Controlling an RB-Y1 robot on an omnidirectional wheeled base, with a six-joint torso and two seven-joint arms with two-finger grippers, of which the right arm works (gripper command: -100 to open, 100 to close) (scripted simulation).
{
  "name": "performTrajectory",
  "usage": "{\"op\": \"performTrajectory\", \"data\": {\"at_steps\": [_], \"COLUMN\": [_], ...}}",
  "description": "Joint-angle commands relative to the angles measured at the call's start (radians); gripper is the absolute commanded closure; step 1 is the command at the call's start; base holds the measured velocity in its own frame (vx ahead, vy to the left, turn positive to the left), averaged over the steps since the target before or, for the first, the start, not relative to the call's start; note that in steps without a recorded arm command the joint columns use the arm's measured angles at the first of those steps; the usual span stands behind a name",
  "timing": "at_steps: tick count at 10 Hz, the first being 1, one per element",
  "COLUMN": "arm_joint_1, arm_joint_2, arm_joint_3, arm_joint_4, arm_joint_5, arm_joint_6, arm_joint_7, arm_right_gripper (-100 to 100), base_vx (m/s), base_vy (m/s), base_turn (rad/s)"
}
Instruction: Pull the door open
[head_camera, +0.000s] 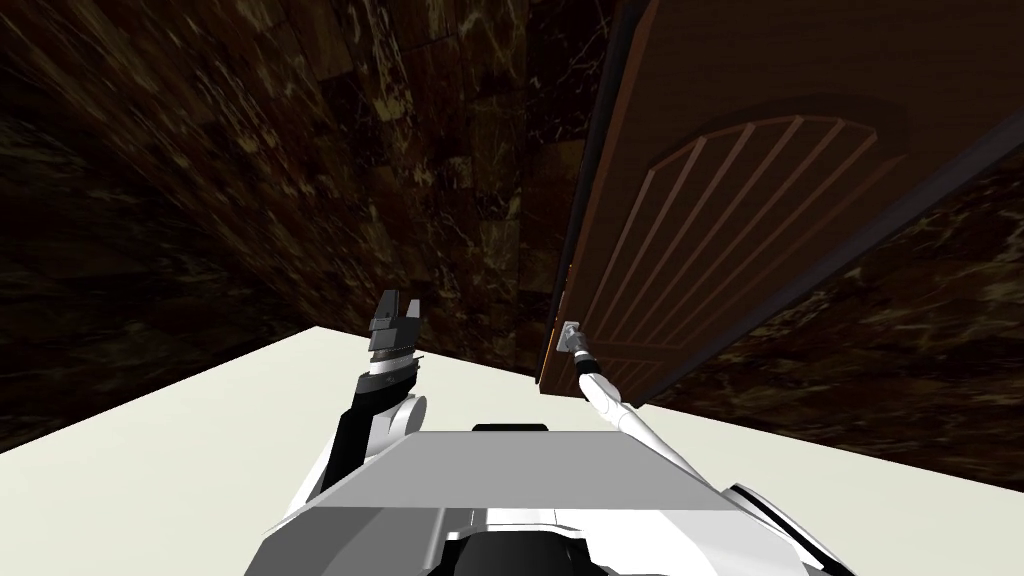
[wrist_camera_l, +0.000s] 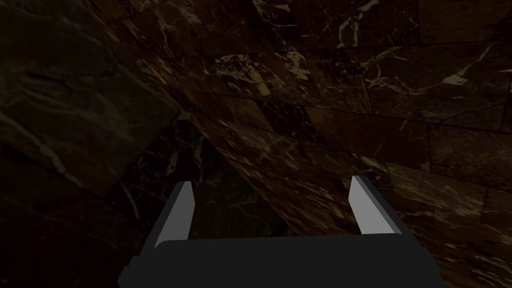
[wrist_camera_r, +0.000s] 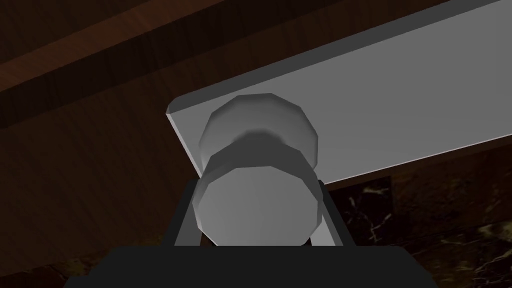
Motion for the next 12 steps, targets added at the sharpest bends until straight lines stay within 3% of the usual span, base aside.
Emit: {"op": "performTrajectory", "data": {"at_steps": [1, 12], "arm_joint_1": [-0.005, -0.022], "arm_joint_2": [0.009, 0.046], "arm_joint_3": [-0.006, -0.033], "arm_joint_4": [0.003, 0.019], "arm_joint_5": [0.002, 0.005], "arm_joint_6": [-0.001, -0.006], "arm_joint_7": [0.050, 0.319], "arm_right_gripper": [100, 100], "base_vx": [-0.045, -0.033], "base_vy": [-0.030, -0.018], "base_turn": [0.066, 0.039]}}
